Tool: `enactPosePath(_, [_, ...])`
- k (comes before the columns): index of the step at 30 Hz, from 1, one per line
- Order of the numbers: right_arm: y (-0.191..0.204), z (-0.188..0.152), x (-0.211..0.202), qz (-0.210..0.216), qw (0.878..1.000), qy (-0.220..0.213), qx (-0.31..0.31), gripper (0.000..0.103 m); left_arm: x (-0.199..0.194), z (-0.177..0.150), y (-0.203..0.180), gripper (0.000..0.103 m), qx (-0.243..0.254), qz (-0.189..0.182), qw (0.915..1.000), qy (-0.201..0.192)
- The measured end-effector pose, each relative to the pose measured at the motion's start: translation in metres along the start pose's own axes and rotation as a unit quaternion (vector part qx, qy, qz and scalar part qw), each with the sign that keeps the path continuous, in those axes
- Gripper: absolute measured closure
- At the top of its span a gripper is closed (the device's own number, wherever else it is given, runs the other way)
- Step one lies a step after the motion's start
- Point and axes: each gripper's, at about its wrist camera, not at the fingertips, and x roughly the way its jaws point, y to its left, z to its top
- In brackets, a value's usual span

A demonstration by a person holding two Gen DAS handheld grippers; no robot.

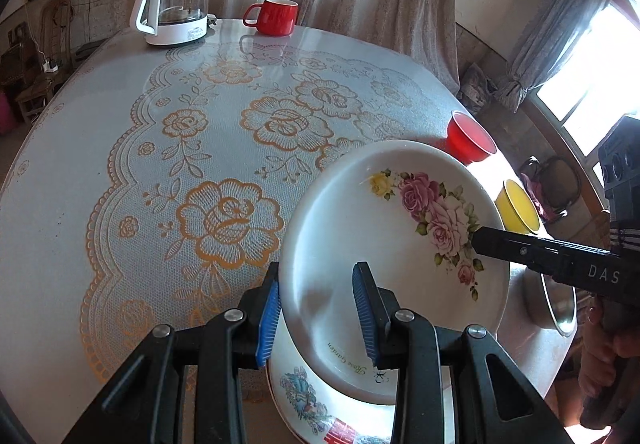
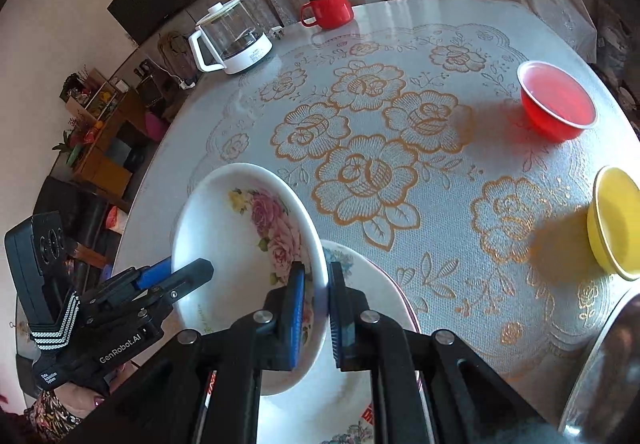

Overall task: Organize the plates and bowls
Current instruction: 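Lower the rose-patterned plate onto the red-lettered plate with the right gripper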

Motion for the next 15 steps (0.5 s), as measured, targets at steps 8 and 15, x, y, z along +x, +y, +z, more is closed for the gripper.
enactPosePath(8, [-0.012,-0.026,-0.003,-0.002,1.0,0.006,0.025,0.093,-0.001,-0.016,-0.012,0.068,0.028,0.004,0.9995,0.012])
enactPosePath(15, [-0.02,-0.042,0.003,-0.003,0.998,0.028,0.05,0.093,0.003,-0.021,-0.018,0.068,0.044,0.015,0.9986,0.022])
